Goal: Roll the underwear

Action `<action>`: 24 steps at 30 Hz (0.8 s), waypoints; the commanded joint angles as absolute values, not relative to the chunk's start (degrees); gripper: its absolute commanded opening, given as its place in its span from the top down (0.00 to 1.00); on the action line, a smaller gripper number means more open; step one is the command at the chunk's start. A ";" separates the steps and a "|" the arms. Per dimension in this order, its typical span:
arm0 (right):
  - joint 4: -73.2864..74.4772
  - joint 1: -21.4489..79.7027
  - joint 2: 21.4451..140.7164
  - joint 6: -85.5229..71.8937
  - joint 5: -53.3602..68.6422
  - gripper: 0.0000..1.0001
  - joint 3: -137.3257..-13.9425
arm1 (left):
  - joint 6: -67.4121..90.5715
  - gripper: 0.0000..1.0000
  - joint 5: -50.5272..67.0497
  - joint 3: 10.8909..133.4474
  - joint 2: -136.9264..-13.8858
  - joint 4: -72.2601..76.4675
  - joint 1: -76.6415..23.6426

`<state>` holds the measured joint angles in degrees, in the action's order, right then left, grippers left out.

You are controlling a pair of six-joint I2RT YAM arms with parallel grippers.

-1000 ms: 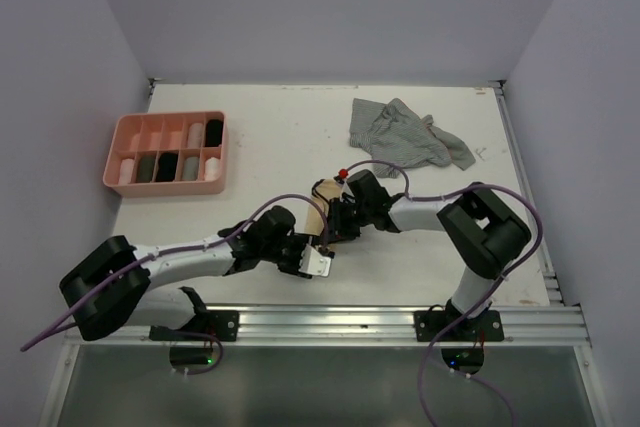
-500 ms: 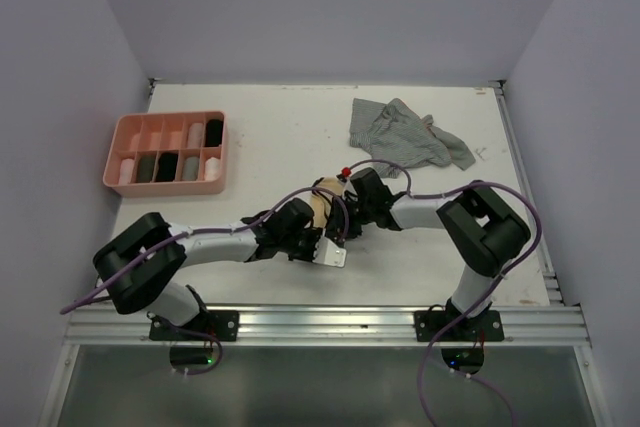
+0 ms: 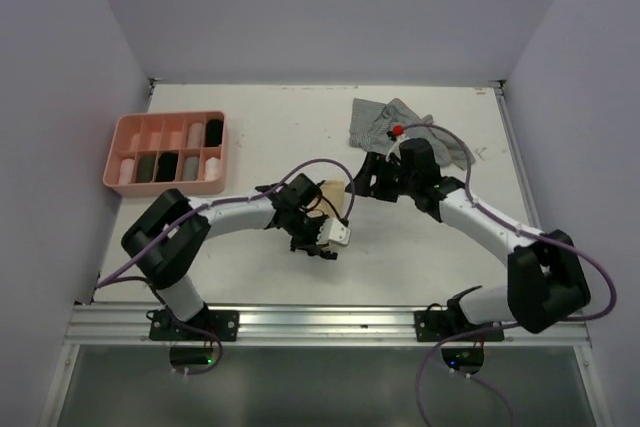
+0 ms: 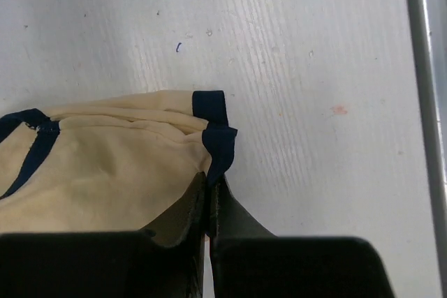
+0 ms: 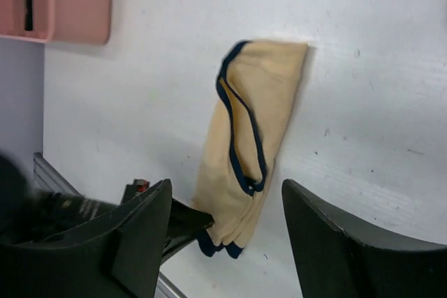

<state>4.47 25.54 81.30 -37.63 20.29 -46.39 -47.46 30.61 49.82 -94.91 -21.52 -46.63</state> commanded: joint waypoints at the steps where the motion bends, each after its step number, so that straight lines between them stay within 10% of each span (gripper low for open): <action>1: 9.84 25.93 71.41 -29.89 14.77 0.31 -47.91 | -45.79 1.00 40.33 54.90 -103.95 -40.50 -42.64; 14: 28.47 29.26 48.62 -12.31 21.53 0.39 -43.42 | -37.72 1.00 48.52 73.56 -125.24 -54.76 -36.65; 24: 21.81 54.38 69.48 5.08 10.29 0.37 -49.56 | -36.83 1.00 49.05 77.25 -133.85 -58.18 -34.54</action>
<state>25.06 49.80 64.01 -3.84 14.70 -46.59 -33.63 61.67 78.02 -128.75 -59.72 -34.89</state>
